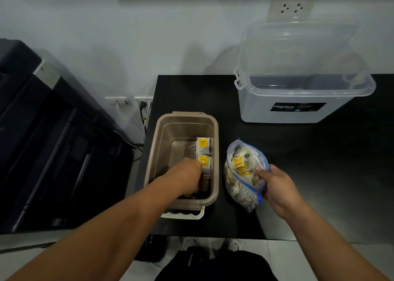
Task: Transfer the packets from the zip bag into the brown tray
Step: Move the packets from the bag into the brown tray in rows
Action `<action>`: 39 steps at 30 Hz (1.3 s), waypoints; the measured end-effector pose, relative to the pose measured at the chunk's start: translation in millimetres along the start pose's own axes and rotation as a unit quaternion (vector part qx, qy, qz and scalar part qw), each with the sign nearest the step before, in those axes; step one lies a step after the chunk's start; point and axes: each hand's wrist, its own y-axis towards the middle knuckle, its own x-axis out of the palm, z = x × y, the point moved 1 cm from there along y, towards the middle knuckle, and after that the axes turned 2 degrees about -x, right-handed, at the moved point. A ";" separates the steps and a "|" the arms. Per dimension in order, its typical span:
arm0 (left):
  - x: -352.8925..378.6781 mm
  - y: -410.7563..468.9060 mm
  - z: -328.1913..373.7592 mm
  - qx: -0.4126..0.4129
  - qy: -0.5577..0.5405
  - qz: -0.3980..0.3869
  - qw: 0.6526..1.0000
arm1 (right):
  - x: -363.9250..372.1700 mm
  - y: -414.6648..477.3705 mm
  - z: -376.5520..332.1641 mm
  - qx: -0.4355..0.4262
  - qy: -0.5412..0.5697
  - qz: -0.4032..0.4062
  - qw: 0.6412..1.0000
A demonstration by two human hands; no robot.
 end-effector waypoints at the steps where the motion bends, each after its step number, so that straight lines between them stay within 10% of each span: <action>1: 0.6 0.7 -2.2 -0.002 -0.018 -0.020 1.000 | -0.2 -0.1 0.3 0.001 0.001 0.000 1.000; 8: -0.9 9.3 -21.8 -0.082 -0.180 -0.094 0.976 | 1.7 -2.6 -1.0 0.001 0.004 0.000 1.000; 39: 20.5 38.6 -18.6 -0.147 -0.153 -0.102 0.972 | 2.9 -1.4 -6.0 0.012 -0.005 -0.020 1.000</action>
